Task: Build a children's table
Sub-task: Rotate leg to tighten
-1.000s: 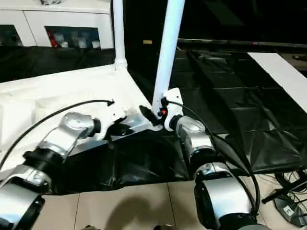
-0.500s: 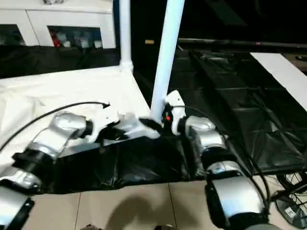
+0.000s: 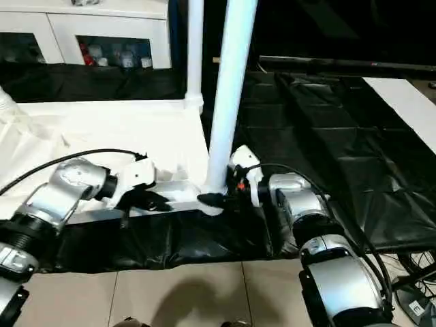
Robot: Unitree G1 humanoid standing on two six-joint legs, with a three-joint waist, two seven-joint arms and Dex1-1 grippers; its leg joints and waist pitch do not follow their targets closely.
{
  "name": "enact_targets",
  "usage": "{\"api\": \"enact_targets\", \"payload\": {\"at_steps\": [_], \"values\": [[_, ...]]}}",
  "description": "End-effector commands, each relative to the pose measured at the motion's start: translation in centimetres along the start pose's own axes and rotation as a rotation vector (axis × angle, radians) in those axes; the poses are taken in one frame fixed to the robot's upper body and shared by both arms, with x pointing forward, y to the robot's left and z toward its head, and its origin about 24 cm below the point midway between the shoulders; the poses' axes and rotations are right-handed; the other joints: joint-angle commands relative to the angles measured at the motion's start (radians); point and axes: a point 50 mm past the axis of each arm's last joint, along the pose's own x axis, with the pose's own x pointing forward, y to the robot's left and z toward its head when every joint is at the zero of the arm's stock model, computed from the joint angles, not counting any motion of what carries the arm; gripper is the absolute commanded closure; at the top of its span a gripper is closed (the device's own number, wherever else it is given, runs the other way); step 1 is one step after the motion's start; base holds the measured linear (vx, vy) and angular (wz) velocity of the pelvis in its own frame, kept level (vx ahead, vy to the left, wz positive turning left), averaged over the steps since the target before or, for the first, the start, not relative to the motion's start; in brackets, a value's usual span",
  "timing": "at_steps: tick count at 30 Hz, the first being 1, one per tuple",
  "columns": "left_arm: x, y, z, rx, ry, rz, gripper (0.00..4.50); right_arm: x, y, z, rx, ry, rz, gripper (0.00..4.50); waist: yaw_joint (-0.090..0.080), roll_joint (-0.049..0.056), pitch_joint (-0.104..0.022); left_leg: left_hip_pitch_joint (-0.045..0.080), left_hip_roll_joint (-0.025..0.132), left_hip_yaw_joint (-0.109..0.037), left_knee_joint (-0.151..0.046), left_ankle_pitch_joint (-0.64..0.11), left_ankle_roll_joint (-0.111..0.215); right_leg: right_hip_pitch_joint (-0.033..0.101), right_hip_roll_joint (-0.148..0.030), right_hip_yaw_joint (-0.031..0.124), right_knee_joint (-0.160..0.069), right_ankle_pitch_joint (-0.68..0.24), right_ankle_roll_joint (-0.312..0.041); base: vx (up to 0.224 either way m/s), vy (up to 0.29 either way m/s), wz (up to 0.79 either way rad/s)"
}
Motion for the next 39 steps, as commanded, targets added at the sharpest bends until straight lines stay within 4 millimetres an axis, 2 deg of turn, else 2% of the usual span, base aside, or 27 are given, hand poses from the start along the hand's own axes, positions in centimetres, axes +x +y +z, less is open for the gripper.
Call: {"api": "enact_targets", "payload": {"at_steps": [1, 4, 10, 13, 15, 17, 18, 19, 23, 26, 28, 30, 32, 34, 35, 39], "values": [[0.3, -0.3, 2.1, 0.117, -0.036, -0.073, 4.50, 0.0, 0.1, -0.1, -0.017, 0.030, 0.007, 1.43, 0.000, 0.019, -0.071, 0.017, 0.037, -0.005, -0.076, -0.333, 0.001, 0.052, -0.062, 0.059, -0.059, -0.354, -0.207, 0.000, 0.000, 0.00], [0.2, -0.3, 1.9, 0.123, -0.022, -0.086, 4.50, 0.1, 0.2, 0.0, -0.022, 0.030, 0.030, 1.62, 0.000, 0.020, -0.071, 0.017, 0.037, -0.005, -0.076, -0.330, 0.001, 0.053, -0.062, 0.059, -0.058, -0.346, -0.209, 0.000, 0.000, 0.00], [0.4, -0.1, 1.9, 0.102, -0.036, -0.075, 4.50, 0.3, 0.7, -0.6, -0.016, 0.027, 0.045, 1.70, 0.001, 0.023, -0.071, 0.017, 0.036, -0.004, -0.077, -0.330, 0.000, 0.053, -0.060, 0.059, -0.058, -0.332, -0.212, 0.000, 0.000, 0.00], [1.0, 0.3, 2.1, 0.046, -0.068, -0.015, 4.50, 0.7, 0.6, -0.9, 0.031, -0.009, -0.033, 1.70, 0.002, 0.022, -0.069, 0.021, 0.036, -0.004, -0.077, -0.344, -0.006, 0.050, -0.061, 0.059, -0.062, -0.358, -0.206, 0.000, 0.000, 0.00], [1.6, 0.8, 2.2, 0.012, -0.075, 0.053, 4.50, 1.2, 0.3, -1.1, 0.060, -0.049, -0.144, 1.70, -0.001, 0.019, -0.068, 0.022, 0.035, -0.006, -0.077, -0.354, -0.014, 0.049, -0.062, 0.059, -0.066, -0.385, -0.198, 0.000, 0.000, 0.00], [2.4, 1.3, 2.3, -0.022, -0.074, 0.129, 4.50, 1.7, -0.1, -1.4, 0.105, -0.071, -0.284, 1.70, -0.008, 0.020, -0.066, 0.024, 0.031, -0.011, -0.076, -0.382, -0.027, 0.046, -0.065, 0.056, -0.073, -0.447, -0.176, 0.000, 0.000, 0.00], [2.4, 1.3, 2.3, -0.022, -0.074, 0.129, 4.50, 1.7, -0.1, -1.4, 0.105, -0.071, -0.284, 1.70, -0.011, 0.019, -0.066, 0.025, 0.030, -0.011, -0.076, -0.384, -0.028, 0.045, -0.065, 0.056, -0.077, -0.460, -0.168, 0.000, 0.000, 0.00], [3.1, 1.6, 2.6, -0.047, -0.079, 0.184, 4.50, 2.3, -0.3, -1.6, 0.145, -0.095, -0.379, 1.71, -0.012, 0.018, -0.067, 0.025, 0.028, -0.013, -0.075, -0.390, -0.026, 0.047, -0.067, 0.054, -0.080, -0.483, -0.157, 0.000, 0.000, 0.00], [6.3, 1.4, 3.6, -0.095, -0.087, 0.281, 4.50, 4.9, 0.0, -2.1, 0.291, -0.136, -0.609, 1.73, -0.019, 0.023, -0.065, 0.028, 0.027, -0.014, -0.075, -0.399, -0.031, 0.040, -0.066, 0.051, -0.088, -0.503, -0.141, 0.000, 0.000, 0.00], [7.4, 0.9, 3.8, -0.088, -0.077, 0.289, 4.50, 6.0, 0.3, -2.0, 0.324, -0.141, -0.648, 1.73, -0.026, 0.022, -0.062, 0.032, 0.023, -0.014, -0.074, -0.438, -0.023, 0.036, -0.064, 0.046, -0.099, -0.553, -0.119, 0.000, 0.000, 0.00], [8.2, 0.6, 4.1, -0.092, -0.092, 0.281, 4.50, 6.8, 0.7, -1.7, 0.297, -0.141, -0.659, 1.73, -0.030, 0.021, -0.061, 0.038, 0.021, -0.017, -0.072, -0.466, -0.017, 0.032, -0.065, 0.039, -0.109, -0.608, -0.092, 0.000, 0.000, 0.00], [8.2, 0.5, 4.2, -0.097, -0.102, 0.278, 4.50, 6.8, 0.7, -1.6, 0.287, -0.155, -0.670, 1.73, -0.033, 0.020, -0.060, 0.037, 0.020, -0.018, -0.072, -0.479, -0.013, 0.033, -0.065, 0.036, -0.112, -0.629, -0.080, 0.000, 0.000, 0.00], [8.1, 0.4, 4.1, -0.085, -0.107, 0.264, 4.50, 6.8, 0.8, -1.3, 0.278, -0.184, -0.648, 1.17, -0.035, 0.022, -0.060, 0.039, 0.020, -0.020, -0.072, -0.495, -0.012, 0.030, -0.065, 0.033, -0.116, -0.642, -0.072, 0.000, 0.000, 0.00], [7.8, 0.3, 3.9, -0.078, -0.118, 0.236, 4.50, 6.6, 0.7, -0.9, 0.269, -0.225, -0.608, 1.03, -0.037, 0.022, -0.060, 0.035, 0.021, -0.021, -0.074, -0.500, -0.008, 0.033, -0.066, 0.034, -0.116, -0.636, -0.070, 0.000, 0.000, 0.00], [7.8, 0.3, 3.9, -0.078, -0.118, 0.236, 4.50, 6.6, 0.7, -0.9, 0.269, -0.225, -0.608, 1.00, -0.037, 0.019, -0.062, 0.031, 0.022, -0.022, -0.076, -0.491, -0.005, 0.036, -0.066, 0.035, -0.113, -0.624, -0.074, 0.000, 0.000, 0.00], [7.1, 0.0, 3.4, -0.045, -0.132, 0.177, 4.50, 5.5, 0.3, -0.4, 0.200, -0.245, -0.564, 0.68, -0.036, 0.020, -0.066, 0.024, 0.024, -0.019, -0.079, -0.462, 0.002, 0.040, -0.068, 0.045, -0.102, -0.559, -0.105, 0.000, 0.000, 0.00]]}}
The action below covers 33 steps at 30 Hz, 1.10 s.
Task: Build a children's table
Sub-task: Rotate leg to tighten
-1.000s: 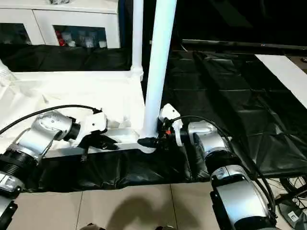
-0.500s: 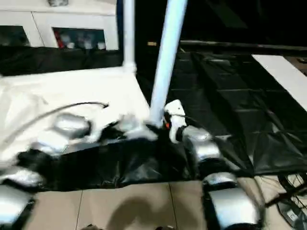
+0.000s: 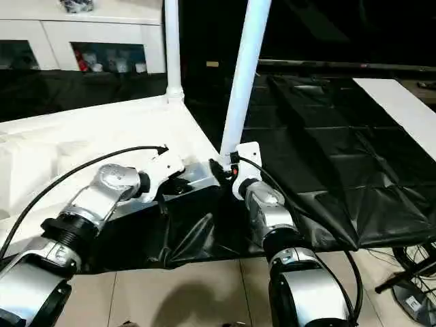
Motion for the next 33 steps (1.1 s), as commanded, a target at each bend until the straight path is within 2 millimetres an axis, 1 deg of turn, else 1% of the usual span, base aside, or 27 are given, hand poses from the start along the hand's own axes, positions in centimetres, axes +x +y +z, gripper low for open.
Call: {"api": "enact_targets", "payload": {"at_steps": [1, 2, 3, 4, 5, 6, 7, 8, 9, 11, 12, 16, 18, 19, 20, 21, 23, 24, 25, 26, 27, 28, 29, 31, 33], "values": [[1.2, -2.1, 1.1, 0.072, -0.072, -0.155, 4.50, 0.4, 2.0, 0.0, -0.060, 0.018, 0.185, 0.61, -0.003, 0.016, -0.065, 0.013, 0.028, -0.017, -0.080, -0.441, 0.005, 0.032, -0.066, 0.049, -0.089, -0.515, -0.127, 0.000, 0.000, 0.00], [1.0, -2.1, 1.0, 0.065, -0.073, -0.166, 4.50, 0.2, 1.9, 0.0, -0.078, 0.024, 0.215, 0.61, -0.001, 0.015, -0.067, 0.012, 0.029, -0.015, -0.080, -0.426, 0.008, 0.034, -0.065, 0.051, -0.086, -0.490, -0.136, 0.000, 0.000, 0.00], [0.5, -2.0, 0.8, 0.082, -0.082, -0.193, 4.50, -0.3, 1.6, 0.0, -0.121, 0.040, 0.277, 0.61, 0.005, 0.015, -0.069, 0.007, 0.031, -0.011, -0.080, -0.378, 0.019, 0.038, -0.063, 0.056, -0.074, -0.402, -0.171, 0.000, 0.000, 0.00], [0.3, -2.0, 0.7, 0.094, -0.088, -0.207, 4.50, -0.5, 1.5, 0.0, -0.137, 0.046, 0.301, 0.61, 0.005, 0.014, -0.069, 0.007, 0.031, -0.007, -0.078, -0.365, 0.024, 0.037, -0.063, 0.059, -0.072, -0.377, -0.181, 0.000, 0.000, 0.00], [0.0, -2.0, 0.5, 0.094, -0.084, -0.226, 4.50, -0.8, 1.3, -0.1, -0.165, 0.058, 0.347, 0.61, 0.008, 0.019, -0.071, 0.006, 0.032, -0.006, -0.078, -0.340, 0.029, 0.040, -0.064, 0.061, -0.064, -0.330, -0.202, 0.000, 0.000, 0.00], [-0.2, -2.0, 0.4, 0.090, -0.079, -0.236, 4.50, -1.0, 1.2, -0.1, -0.182, 0.066, 0.377, 0.61, 0.009, 0.016, -0.071, 0.004, 0.031, -0.003, -0.077, -0.326, 0.034, 0.043, -0.062, 0.061, -0.062, -0.312, -0.208, 0.000, 0.000, 0.00], [-0.7, -2.0, 0.1, 0.107, -0.074, -0.268, 4.50, -1.8, 0.9, -0.2, -0.230, 0.091, 0.462, 0.61, 0.014, 0.016, -0.070, 0.002, 0.031, -0.003, -0.078, -0.303, 0.045, 0.048, -0.061, 0.059, -0.058, -0.297, -0.213, 0.000, 0.000, 0.00], [-0.7, -2.0, 0.1, 0.107, -0.074, -0.268, 4.50, -1.8, 0.9, -0.2, -0.230, 0.091, 0.462, 0.61, 0.014, 0.016, -0.070, 0.002, 0.031, -0.003, -0.078, -0.303, 0.045, 0.048, -0.061, 0.059, -0.058, -0.297, -0.213, 0.000, 0.000, 0.00], [-1.2, -1.9, -0.2, 0.122, -0.064, -0.291, 4.50, -2.5, 0.6, -0.2, -0.262, 0.116, 0.545, 0.61, 0.017, 0.019, -0.070, 0.002, 0.034, -0.001, -0.078, -0.287, 0.047, 0.049, -0.060, 0.059, -0.056, -0.291, -0.216, 0.000, 0.000, 0.00], [-1.6, -1.7, -0.5, 0.131, -0.056, -0.307, 4.50, -3.0, 0.5, -0.2, -0.284, 0.138, 0.608, 0.61, 0.021, 0.021, -0.068, 0.003, 0.037, 0.000, -0.079, -0.293, 0.049, 0.049, -0.058, 0.058, -0.056, -0.296, -0.214, 0.000, 0.000, 0.00], [-2.0, -1.6, -0.7, 0.142, -0.050, -0.322, 4.50, -3.4, 0.3, -0.1, -0.301, 0.163, 0.668, 0.61, 0.022, 0.020, -0.069, 0.003, 0.037, 0.000, -0.079, -0.299, 0.049, 0.050, -0.057, 0.058, -0.056, -0.302, -0.214, 0.000, 0.000, 0.00], [-2.7, -1.4, -1.0, 0.153, -0.042, -0.357, 4.50, -4.1, 0.1, 0.0, -0.324, 0.205, 0.763, 0.61, 0.030, 0.020, -0.064, 0.010, 0.038, -0.001, -0.080, -0.346, 0.034, 0.044, -0.060, 0.058, -0.065, -0.390, -0.196, 0.000, 0.000, 0.00], [-3.3, -1.3, -1.2, 0.160, -0.030, -0.385, 4.50, -4.5, 0.1, 0.2, -0.340, 0.229, 0.820, 0.88, 0.032, 0.020, -0.064, 0.012, 0.038, -0.002, -0.081, -0.351, 0.027, 0.043, -0.060, 0.058, -0.065, -0.399, -0.194, 0.000, 0.000, 0.00], [-3.4, -1.3, -1.3, 0.161, -0.028, -0.388, 4.50, -4.5, 0.1, 0.2, -0.339, 0.233, 0.827, 0.88, 0.032, 0.020, -0.064, 0.011, 0.039, -0.002, -0.082, -0.351, 0.025, 0.043, -0.060, 0.059, -0.063, -0.395, -0.196, 0.000, 0.000, 0.00], [-3.8, -1.2, -1.4, 0.169, -0.019, -0.405, 4.50, -4.6, 0.1, 0.3, -0.344, 0.243, 0.850, 0.99, 0.033, 0.021, -0.064, 0.012, 0.039, -0.003, -0.082, -0.353, 0.023, 0.042, -0.060, 0.059, -0.064, -0.394, -0.198, 0.000, 0.000, 0.00], [-3.8, -1.2, -1.4, 0.169, -0.019, -0.405, 4.50, -4.6, 0.1, 0.3, -0.344, 0.243, 0.850, 0.99, 0.033, 0.020, -0.064, 0.012, 0.039, -0.003, -0.082, -0.355, 0.022, 0.042, -0.061, 0.059, -0.063, -0.394, -0.199, 0.000, 0.000, 0.00], [-4.0, -1.1, -1.5, 0.174, -0.010, -0.415, 4.50, -4.6, 0.1, 0.3, -0.351, 0.257, 0.867, 1.22, 0.032, 0.021, -0.065, 0.011, 0.041, -0.004, -0.083, -0.351, 0.017, 0.043, -0.061, 0.060, -0.061, -0.380, -0.204, 0.000, 0.000, 0.00], [-4.1, -1.1, -1.6, 0.175, -0.007, -0.418, 4.50, -4.6, 0.1, 0.3, -0.350, 0.259, 0.868, 1.22, 0.032, 0.018, -0.065, 0.010, 0.040, -0.003, -0.083, -0.349, 0.018, 0.043, -0.060, 0.060, -0.060, -0.378, -0.204, 0.000, 0.000, 0.00], [-4.1, -1.1, -1.6, 0.176, -0.005, -0.421, 4.50, -4.6, 0.1, 0.3, -0.348, 0.261, 0.871, 1.31, 0.034, 0.020, -0.066, 0.011, 0.040, -0.003, -0.083, -0.338, 0.017, 0.043, -0.061, 0.061, -0.059, -0.366, -0.208, 0.000, 0.000, 0.00], [-4.2, -1.1, -1.6, 0.176, -0.005, -0.424, 4.50, -4.6, 0.1, 0.3, -0.347, 0.263, 0.871, 1.40, 0.033, 0.020, -0.066, 0.010, 0.040, -0.003, -0.083, -0.335, 0.018, 0.044, -0.061, 0.061, -0.058, -0.361, -0.210, 0.000, 0.000, 0.00], [-4.2, -1.1, -1.6, 0.176, -0.005, -0.424, 4.50, -4.6, 0.1, 0.3, -0.347, 0.263, 0.871, 1.50, 0.034, 0.020, -0.066, 0.011, 0.040, -0.002, -0.082, -0.334, 0.017, 0.043, -0.061, 0.061, -0.058, -0.357, -0.212, 0.000, 0.000, 0.00], [-4.2, -1.1, -1.7, 0.172, -0.006, -0.425, 4.50, -4.6, 0.2, 0.2, -0.338, 0.264, 0.871, 1.50, 0.033, 0.021, -0.066, 0.011, 0.041, -0.002, -0.083, -0.333, 0.016, 0.044, -0.061, 0.061, -0.057, -0.351, -0.214, 0.000, 0.000, 0.00], [-4.1, -1.0, -1.6, 0.163, -0.009, -0.415, 4.50, -4.5, 0.3, 0.1, -0.328, 0.259, 0.855, 1.50, 0.033, 0.020, -0.066, 0.010, 0.040, -0.002, -0.083, -0.333, 0.017, 0.044, -0.060, 0.061, -0.056, -0.350, -0.214, 0.000, 0.000, 0.00], [-4.0, -1.0, -1.6, 0.153, -0.012, -0.396, 4.50, -4.4, 0.3, 0.0, -0.307, 0.251, 0.833, 1.66, 0.033, 0.020, -0.066, 0.010, 0.039, -0.002, -0.082, -0.333, 0.016, 0.044, -0.061, 0.061, -0.057, -0.357, -0.213, 0.000, 0.000, 0.00], [-3.2, -0.6, -1.3, 0.099, -0.023, -0.301, 4.50, -3.8, 0.4, -0.3, -0.211, 0.211, 0.715, 1.70, 0.033, 0.020, -0.064, 0.011, 0.039, -0.002, -0.083, -0.331, 0.011, 0.044, -0.061, 0.062, -0.057, -0.366, -0.210, 0.000, 0.000, 0.00]]}}
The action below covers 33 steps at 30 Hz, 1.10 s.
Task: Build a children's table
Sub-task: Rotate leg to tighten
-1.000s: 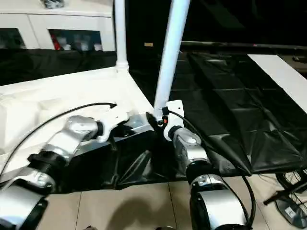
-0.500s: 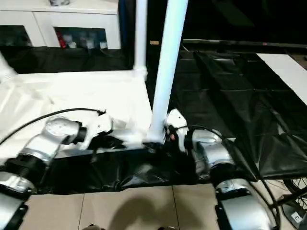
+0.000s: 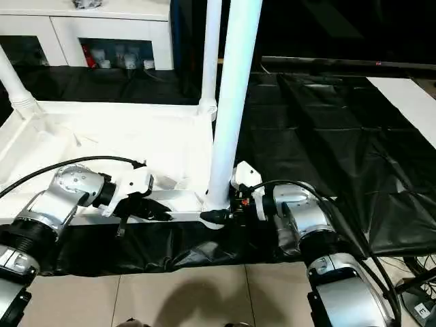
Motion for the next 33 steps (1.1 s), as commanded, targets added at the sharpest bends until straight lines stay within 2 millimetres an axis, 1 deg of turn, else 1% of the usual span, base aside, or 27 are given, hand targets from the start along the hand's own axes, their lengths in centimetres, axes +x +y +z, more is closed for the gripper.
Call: {"api": "enact_targets", "payload": {"at_steps": [1, 2, 3, 4, 6, 7, 9, 10, 11, 12, 14, 15, 16, 17, 18, 19, 20, 22, 23, 24, 25, 26, 28, 30, 31, 32, 33], "values": [[1.4, 0.4, 1.0, -0.002, -0.015, 0.048, 4.50, 1.3, 0.3, -0.2, 0.071, -0.036, -0.050, 1.72, -0.003, 0.009, -0.059, 0.014, 0.035, -0.006, -0.075, -0.360, 0.007, 0.044, -0.062, 0.057, -0.070, -0.422, -0.192, 0.000, 0.000, 0.00], [1.6, 0.6, 1.1, -0.009, -0.018, 0.066, 4.50, 1.5, 0.2, -0.2, 0.078, -0.043, -0.078, 1.73, -0.006, 0.009, -0.056, 0.020, 0.031, -0.007, -0.073, -0.391, 0.002, 0.040, -0.065, 0.054, -0.083, -0.505, -0.164, 0.000, 0.000, 0.00], [1.9, 0.8, 1.2, -0.021, -0.019, 0.103, 4.50, 1.7, -0.1, -0.3, 0.090, -0.049, -0.138, 1.73, -0.007, 0.008, -0.056, 0.024, 0.030, -0.009, -0.072, -0.400, -0.002, 0.038, -0.068, 0.053, -0.087, -0.539, -0.150, 0.000, 0.000, 0.00], [2.7, 1.2, 1.6, -0.042, -0.022, 0.160, 4.50, 2.4, -0.4, -0.6, 0.118, -0.062, -0.255, 1.74, -0.013, 0.006, -0.056, 0.023, 0.029, -0.015, -0.072, -0.400, -0.012, 0.037, -0.071, 0.051, -0.095, -0.594, -0.119, 0.000, 0.000, 0.00], [3.9, 1.4, 2.2, -0.065, -0.030, 0.215, 4.50, 3.1, -0.7, -0.8, 0.159, -0.075, -0.384, 1.74, -0.018, 0.008, -0.053, 0.028, 0.026, -0.016, -0.070, -0.415, -0.019, 0.030, -0.068, 0.046, -0.102, -0.625, -0.103, 0.000, 0.000, 0.00], [5.5, 1.5, 3.1, -0.082, -0.050, 0.252, 4.50, 4.2, -0.8, -1.0, 0.205, -0.089, -0.502, 1.76, -0.027, 0.013, -0.052, 0.029, 0.024, -0.021, -0.069, -0.443, -0.026, 0.030, -0.068, 0.037, -0.109, -0.652, -0.085, 0.000, 0.000, 0.00], [6.2, 1.4, 3.6, -0.085, -0.060, 0.260, 4.50, 4.7, -0.9, -0.9, 0.223, -0.097, -0.543, 1.76, -0.037, 0.011, -0.050, 0.030, 0.023, -0.024, -0.068, -0.470, -0.030, 0.028, -0.066, 0.029, -0.116, -0.673, -0.072, 0.000, 0.000, 0.00], [7.0, 1.2, 4.2, -0.086, -0.074, 0.259, 4.50, 5.5, -0.8, -0.7, 0.257, -0.115, -0.584, 1.76, -0.044, 0.012, -0.050, 0.036, 0.020, -0.024, -0.063, -0.501, -0.021, 0.025, -0.066, 0.022, -0.125, -0.695, -0.059, 0.000, 0.000, 0.00], [7.2, 1.1, 4.3, -0.085, -0.077, 0.258, 4.50, 5.6, -0.8, -0.6, 0.263, -0.119, -0.589, 1.76, -0.049, 0.011, -0.052, 0.033, 0.019, -0.026, -0.063, -0.507, -0.013, 0.029, -0.067, 0.018, -0.129, -0.698, -0.051, 0.000, 0.000, 0.00], [8.1, 0.8, 4.7, -0.076, -0.082, 0.249, 4.50, 6.4, -0.6, -0.3, 0.277, -0.131, -0.610, 1.76, -0.050, 0.017, -0.051, 0.033, 0.019, -0.028, -0.064, -0.511, -0.010, 0.031, -0.067, 0.016, -0.131, -0.695, -0.048, 0.000, 0.000, 0.00], [8.4, 0.7, 4.8, -0.068, -0.080, 0.247, 4.50, 6.8, -0.5, -0.2, 0.280, -0.130, -0.616, 1.76, -0.057, 0.015, -0.051, 0.032, 0.018, -0.029, -0.067, -0.525, -0.001, 0.033, -0.066, 0.009, -0.137, -0.691, -0.037, 0.000, 0.000, 0.00], [8.5, 0.6, 4.9, -0.063, -0.079, 0.243, 4.50, 7.0, -0.3, 0.1, 0.256, -0.135, -0.606, 1.76, -0.058, 0.019, -0.049, 0.042, 0.017, -0.028, -0.064, -0.541, 0.002, 0.024, -0.066, 0.007, -0.143, -0.700, -0.038, 0.000, 0.000, 0.00], [8.5, 0.6, 4.9, -0.063, -0.079, 0.243, 4.50, 7.0, -0.3, 0.1, 0.256, -0.135, -0.606, 1.41, -0.063, 0.020, -0.047, 0.044, 0.017, -0.029, -0.064, -0.559, 0.001, 0.023, -0.064, 0.002, -0.147, -0.706, -0.035, 0.000, 0.000, 0.00], [8.5, 0.5, 4.8, -0.045, -0.077, 0.236, 4.50, 7.1, -0.2, 0.3, 0.240, -0.156, -0.586, 1.41, -0.064, 0.022, -0.047, 0.048, 0.018, -0.030, -0.064, -0.571, 0.000, 0.023, -0.065, -0.001, -0.149, -0.704, -0.034, 0.000, 0.000, 0.00], [8.4, 0.5, 4.8, -0.041, -0.076, 0.233, 4.50, 7.0, -0.1, 0.3, 0.240, -0.167, -0.576, 1.20, -0.066, 0.024, -0.047, 0.051, 0.020, -0.031, -0.065, -0.581, 0.000, 0.024, -0.065, -0.004, -0.151, -0.696, -0.035, 0.000, 0.000, 0.00], [8.4, 0.5, 4.8, -0.039, -0.075, 0.232, 4.50, 7.0, -0.1, 0.4, 0.240, -0.174, -0.571, 1.20, -0.071, 0.024, -0.049, 0.043, 0.023, -0.034, -0.070, -0.579, 0.002, 0.035, -0.067, -0.007, -0.146, -0.665, -0.038, 0.000, 0.000, 0.00], [8.0, 0.5, 4.6, -0.013, -0.080, 0.220, 4.50, 6.5, -0.3, 0.4, 0.238, -0.184, -0.556, 1.04, -0.072, 0.023, -0.049, 0.037, 0.026, -0.036, -0.074, -0.579, 0.005, 0.039, -0.070, -0.005, -0.143, -0.649, -0.042, 0.000, 0.000, 0.00], [7.5, 0.4, 4.4, 0.018, -0.088, 0.203, 4.50, 5.8, -0.6, 0.3, 0.216, -0.177, -0.549, 0.97, -0.073, 0.021, -0.049, 0.035, 0.025, -0.035, -0.075, -0.578, 0.004, 0.037, -0.075, 0.000, -0.141, -0.653, -0.048, 0.000, 0.000, 0.00], [7.1, 0.2, 4.3, 0.041, -0.100, 0.180, 4.50, 5.3, -0.8, 0.3, 0.194, -0.169, -0.547, 0.77, -0.074, 0.019, -0.050, 0.030, 0.024, -0.033, -0.075, -0.560, 0.006, 0.039, -0.078, 0.005, -0.138, -0.653, -0.052, 0.000, 0.000, 0.00], [7.1, 0.2, 4.3, 0.041, -0.100, 0.180, 4.50, 5.3, -0.8, 0.3, 0.194, -0.169, -0.547, 0.69, -0.071, 0.020, -0.051, 0.029, 0.024, -0.034, -0.075, -0.550, 0.008, 0.040, -0.081, 0.006, -0.136, -0.651, -0.055, 0.000, 0.000, 0.00], [6.8, 0.1, 4.0, 0.045, -0.098, 0.168, 4.50, 4.8, -1.0, 0.3, 0.178, -0.166, -0.532, 0.69, -0.066, 0.020, -0.055, 0.027, 0.028, -0.030, -0.077, -0.515, 0.013, 0.040, -0.082, 0.016, -0.128, -0.612, -0.078, 0.000, 0.000, 0.00], [6.5, 0.1, 3.8, 0.054, -0.095, 0.160, 4.50, 4.4, -1.1, 0.4, 0.157, -0.161, -0.512, 0.69, -0.065, 0.020, -0.055, 0.024, 0.028, -0.028, -0.078, -0.501, 0.015, 0.040, -0.081, 0.020, -0.125, -0.593, -0.088, 0.000, 0.000, 0.00], [6.0, 0.1, 3.4, 0.062, -0.088, 0.144, 4.50, 3.9, -1.1, 0.4, 0.131, -0.154, -0.459, 0.69, -0.055, 0.018, -0.058, 0.023, 0.029, -0.019, -0.079, -0.448, 0.029, 0.041, -0.079, 0.031, -0.115, -0.524, -0.128, 0.000, 0.000, 0.00], [5.5, 0.1, 3.1, 0.068, -0.079, 0.130, 4.50, 3.5, -1.0, 0.5, 0.104, -0.143, -0.402, 0.69, -0.050, 0.017, -0.060, 0.018, 0.029, -0.015, -0.078, -0.415, 0.039, 0.044, -0.077, 0.036, -0.107, -0.483, -0.146, 0.000, 0.000, 0.00], [4.5, 0.1, 2.4, 0.077, -0.063, 0.092, 4.50, 2.5, -0.5, 0.3, 0.040, -0.098, -0.259, 0.69, -0.044, 0.017, -0.063, 0.017, 0.031, -0.010, -0.077, -0.374, 0.047, 0.046, -0.076, 0.042, -0.097, -0.431, -0.165, 0.000, 0.000, 0.00], [3.8, 0.1, 2.1, 0.082, -0.052, 0.067, 4.50, 2.0, -0.2, 0.1, 0.005, -0.062, -0.175, 0.69, -0.034, 0.012, -0.067, 0.010, 0.030, -0.007, -0.074, -0.332, 0.065, 0.054, -0.070, 0.044, -0.087, -0.377, -0.180, 0.000, 0.000, 0.00], [3.5, 0.1, 1.9, 0.082, -0.046, 0.052, 4.50, 1.7, -0.1, 0.0, -0.006, -0.041, -0.133, 0.69, -0.022, 0.009, -0.072, 0.003, 0.031, 0.000, -0.068, -0.272, 0.082, 0.055, -0.065, 0.052, -0.070, -0.298, -0.197, 0.054, -0.046, 0.05]]}}
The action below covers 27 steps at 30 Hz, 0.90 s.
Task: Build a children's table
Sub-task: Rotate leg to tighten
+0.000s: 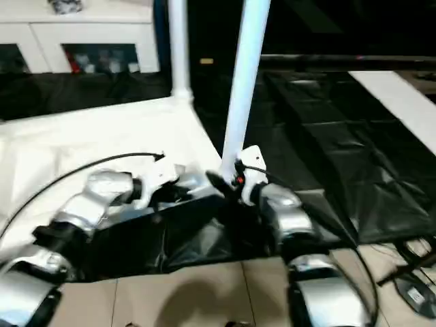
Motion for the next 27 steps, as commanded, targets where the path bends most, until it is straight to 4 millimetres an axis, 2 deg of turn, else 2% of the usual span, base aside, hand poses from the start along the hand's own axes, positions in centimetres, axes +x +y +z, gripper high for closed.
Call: {"api": "enact_targets", "payload": {"at_steps": [1, 3, 4, 5, 6, 9, 10, 13, 14, 17, 21, 23, 24, 25, 26, 27], "values": [[0.4, -0.8, 0.5, 0.066, 0.000, -0.115, 4.50, 0.7, 1.8, 0.0, -0.059, 0.052, 0.239, 0.69, 0.012, -0.006, -0.073, -0.005, 0.031, 0.006, -0.055, -0.220, 0.096, 0.050, -0.061, 0.064, -0.044, -0.231, -0.221, 0.054, -0.046, 0.05], [0.0, -0.8, 0.3, 0.067, 0.007, -0.141, 4.50, 0.3, 1.9, -0.1, -0.069, 0.076, 0.291, 0.69, 0.018, -0.008, -0.072, -0.008, 0.031, 0.007, -0.054, -0.192, 0.104, 0.051, -0.061, 0.065, -0.037, -0.207, -0.231, 0.000, 0.000, 0.00], [-0.2, -0.9, 0.1, 0.070, 0.013, -0.158, 4.50, 0.1, 1.9, -0.1, -0.076, 0.091, 0.324, 0.69, 0.027, -0.005, -0.073, -0.006, 0.031, 0.007, -0.052, -0.170, 0.107, 0.054, -0.064, 0.064, -0.036, -0.216, -0.229, 0.000, 0.000, 0.00], [-0.5, -0.9, 0.0, 0.071, 0.018, -0.172, 4.50, -0.1, 1.9, -0.1, -0.080, 0.102, 0.351, 0.94, 0.030, -0.005, -0.073, -0.005, 0.032, 0.007, -0.053, -0.166, 0.106, 0.054, -0.063, 0.064, -0.036, -0.217, -0.229, 0.000, 0.000, 0.00], [-0.7, -0.9, -0.1, 0.074, 0.024, -0.186, 4.50, -0.2, 1.9, -0.1, -0.083, 0.113, 0.376, 0.94, 0.032, -0.005, -0.071, -0.003, 0.033, 0.007, -0.054, -0.168, 0.101, 0.053, -0.062, 0.064, -0.036, -0.223, -0.230, 0.000, 0.000, 0.00], [-1.2, -1.0, -0.3, 0.075, 0.039, -0.223, 4.50, -0.4, 2.0, 0.0, -0.094, 0.131, 0.431, 1.07, 0.033, -0.005, -0.069, 0.000, 0.034, 0.005, -0.057, -0.191, 0.086, 0.052, -0.061, 0.063, -0.039, -0.263, -0.223, 0.000, 0.000, 0.00], [-1.4, -1.0, -0.4, 0.075, 0.043, -0.229, 4.50, -0.4, 2.0, 0.1, -0.096, 0.133, 0.439, 1.30, 0.032, -0.005, -0.067, 0.003, 0.035, 0.005, -0.059, -0.215, 0.076, 0.049, -0.062, 0.064, -0.043, -0.296, -0.217, 0.000, 0.000, 0.00], [-1.6, -1.0, -0.5, 0.085, 0.051, -0.238, 4.50, -0.3, 2.1, 0.2, -0.096, 0.131, 0.454, 1.42, 0.032, -0.006, -0.064, 0.008, 0.035, 0.004, -0.061, -0.240, 0.062, 0.047, -0.061, 0.065, -0.047, -0.339, -0.206, 0.000, 0.000, 0.00], [-1.7, -1.0, -0.6, 0.085, 0.053, -0.246, 4.50, -0.2, 2.3, 0.2, -0.096, 0.131, 0.465, 1.62, 0.031, -0.006, -0.064, 0.009, 0.035, 0.004, -0.062, -0.250, 0.056, 0.046, -0.061, 0.065, -0.049, -0.360, -0.199, 0.000, 0.000, 0.00], [-1.8, -1.0, -0.6, 0.086, 0.051, -0.249, 4.50, -0.2, 2.4, 0.2, -0.097, 0.133, 0.476, 1.73, 0.031, -0.007, -0.065, 0.008, 0.035, 0.002, -0.062, -0.243, 0.050, 0.048, -0.061, 0.066, -0.048, -0.365, -0.191, 0.000, 0.000, 0.00], [-1.4, -0.5, -0.4, 0.064, 0.039, -0.175, 4.50, 0.2, 2.5, -0.2, -0.054, 0.107, 0.399, 1.76, 0.031, -0.008, -0.067, 0.005, 0.034, 0.004, -0.061, -0.217, 0.054, 0.050, -0.061, 0.067, -0.044, -0.326, -0.198, 0.000, 0.000, 0.00], [-1.3, -0.3, -0.3, 0.055, 0.036, -0.153, 4.50, 0.3, 2.4, -0.3, -0.042, 0.102, 0.368, 1.77, 0.030, -0.008, -0.063, 0.007, 0.032, 0.003, -0.062, -0.242, 0.048, 0.047, -0.061, 0.065, -0.051, -0.384, -0.184, 0.000, 0.000, 0.00], [-0.9, -0.1, -0.2, 0.036, 0.033, -0.106, 4.50, 0.7, 2.4, -0.4, -0.009, 0.074, 0.301, 1.77, 0.028, -0.009, -0.060, 0.009, 0.031, 0.003, -0.063, -0.262, 0.039, 0.045, -0.062, 0.065, -0.057, -0.437, -0.167, 0.000, 0.000, 0.00], [-0.2, 0.3, 0.3, 0.010, 0.019, -0.049, 4.50, 1.3, 2.1, -0.6, 0.012, 0.056, 0.177, 1.77, 0.027, -0.012, -0.058, 0.012, 0.030, 0.002, -0.063, -0.272, 0.035, 0.042, -0.062, 0.064, -0.062, -0.467, -0.156, 0.000, 0.000, 0.00], [1.1, 0.5, 1.1, -0.014, 0.001, 0.022, 4.50, 2.3, 1.9, -1.0, 0.078, 0.026, -0.003, 1.77, 0.023, -0.011, -0.057, 0.019, 0.027, -0.001, -0.062, -0.293, 0.017, 0.037, -0.066, 0.062, -0.069, -0.528, -0.138, 0.000, 0.000, 0.00], [1.1, 0.5, 1.1, -0.014, 0.001, 0.022, 4.50, 2.3, 1.9, -1.0, 0.078, 0.026, -0.003, 1.78, 0.020, -0.011, -0.057, 0.020, 0.028, -0.002, -0.063, -0.293, 0.007, 0.035, -0.067, 0.064, -0.072, -0.547, -0.129, 0.000, 0.000, 0.00]]}}
